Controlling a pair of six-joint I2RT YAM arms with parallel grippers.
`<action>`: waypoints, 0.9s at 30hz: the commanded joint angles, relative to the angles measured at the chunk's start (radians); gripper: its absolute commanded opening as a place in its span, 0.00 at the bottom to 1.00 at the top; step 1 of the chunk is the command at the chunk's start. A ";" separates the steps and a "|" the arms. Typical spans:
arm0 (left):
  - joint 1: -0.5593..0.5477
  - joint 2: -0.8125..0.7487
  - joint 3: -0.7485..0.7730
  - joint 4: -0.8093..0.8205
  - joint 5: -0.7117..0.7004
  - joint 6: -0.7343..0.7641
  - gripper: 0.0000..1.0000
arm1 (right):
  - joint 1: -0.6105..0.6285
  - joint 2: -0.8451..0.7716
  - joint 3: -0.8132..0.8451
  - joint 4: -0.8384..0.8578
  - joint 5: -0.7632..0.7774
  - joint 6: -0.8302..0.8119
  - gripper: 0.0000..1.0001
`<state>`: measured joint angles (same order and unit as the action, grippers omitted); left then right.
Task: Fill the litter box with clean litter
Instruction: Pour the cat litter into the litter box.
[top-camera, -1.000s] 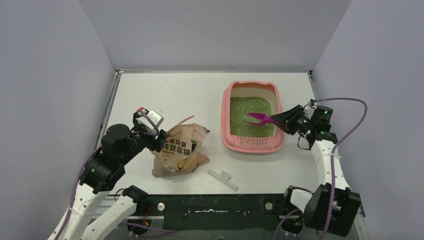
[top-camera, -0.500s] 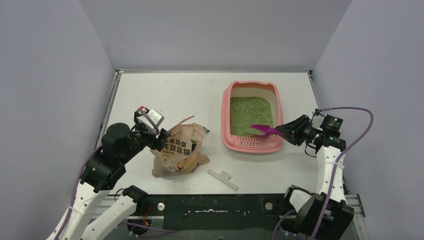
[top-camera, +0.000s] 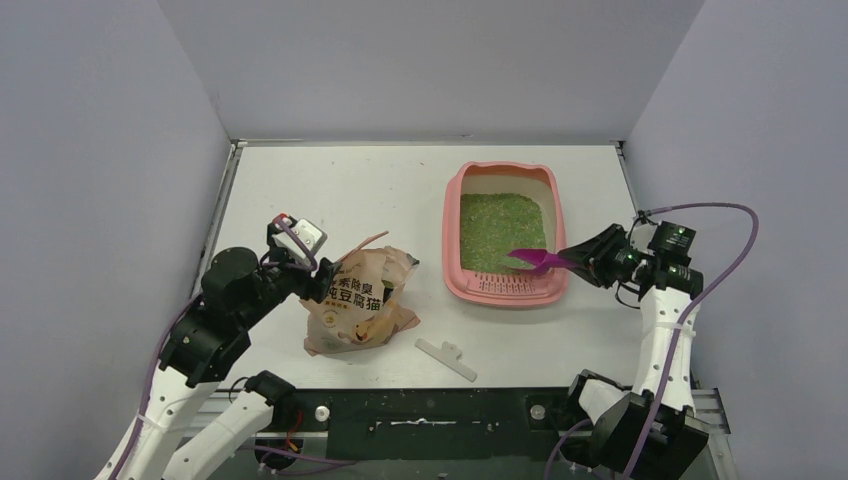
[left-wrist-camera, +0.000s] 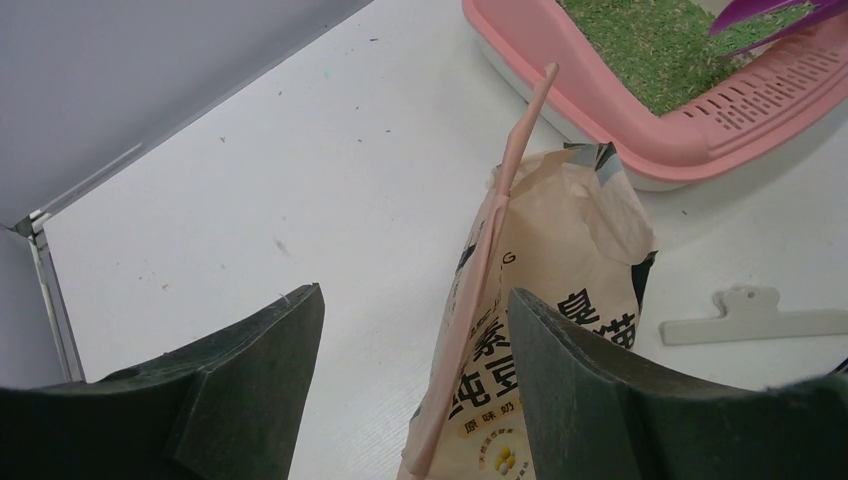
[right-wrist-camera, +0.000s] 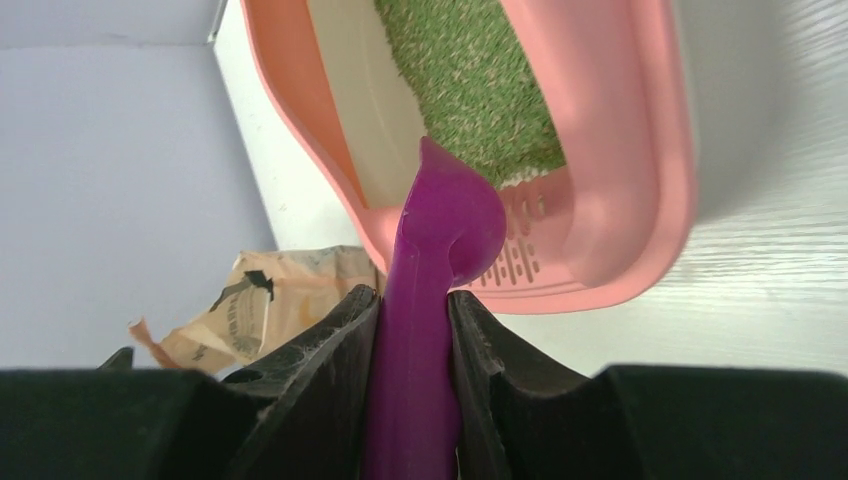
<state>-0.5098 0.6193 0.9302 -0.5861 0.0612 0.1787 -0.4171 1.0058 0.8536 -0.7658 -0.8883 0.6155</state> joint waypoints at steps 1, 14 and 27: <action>-0.004 -0.019 0.015 0.045 0.001 0.005 0.65 | -0.015 -0.020 0.126 -0.098 0.151 -0.110 0.00; -0.004 -0.026 0.001 0.046 -0.011 0.012 0.66 | 0.031 0.010 0.240 -0.016 0.209 -0.107 0.00; -0.004 -0.047 0.013 0.014 -0.035 0.010 0.66 | 0.486 0.136 0.459 -0.081 0.762 -0.210 0.00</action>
<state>-0.5098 0.5884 0.9260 -0.5949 0.0486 0.1867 -0.0048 1.1759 1.2289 -0.8093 -0.4255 0.4862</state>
